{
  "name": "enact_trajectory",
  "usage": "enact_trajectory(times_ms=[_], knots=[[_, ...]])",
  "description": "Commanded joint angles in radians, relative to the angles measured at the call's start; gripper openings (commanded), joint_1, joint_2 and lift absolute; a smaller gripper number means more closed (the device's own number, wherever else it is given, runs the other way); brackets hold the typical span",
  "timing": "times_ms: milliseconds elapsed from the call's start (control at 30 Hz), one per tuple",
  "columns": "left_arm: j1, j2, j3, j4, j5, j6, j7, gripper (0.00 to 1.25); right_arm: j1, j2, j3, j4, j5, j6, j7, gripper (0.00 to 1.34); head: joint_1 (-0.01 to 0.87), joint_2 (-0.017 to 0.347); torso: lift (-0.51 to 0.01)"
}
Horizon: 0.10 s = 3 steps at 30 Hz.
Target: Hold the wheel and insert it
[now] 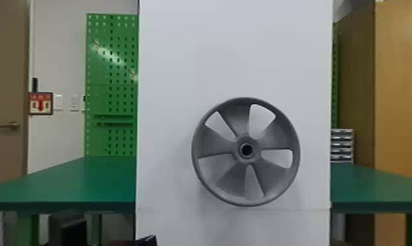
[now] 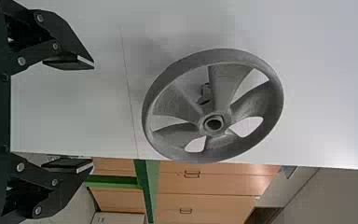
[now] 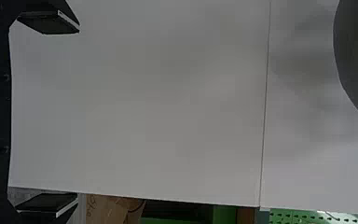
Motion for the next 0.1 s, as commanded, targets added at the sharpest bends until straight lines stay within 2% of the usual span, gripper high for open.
enact_trajectory(times_ms=[0, 67], knots=[[0.000, 0.000, 0.000, 0.000, 0.000, 0.000, 0.000, 0.75, 0.001, 0.000, 0.000, 0.000, -0.001, 0.000, 0.000, 1.30, 0.000, 0.009, -0.494], [0.000, 0.000, 0.000, 0.000, 0.000, 0.000, 0.000, 0.75, 0.001, 0.000, 0.000, 0.000, -0.001, 0.000, 0.000, 1.30, 0.000, 0.009, -0.494]])
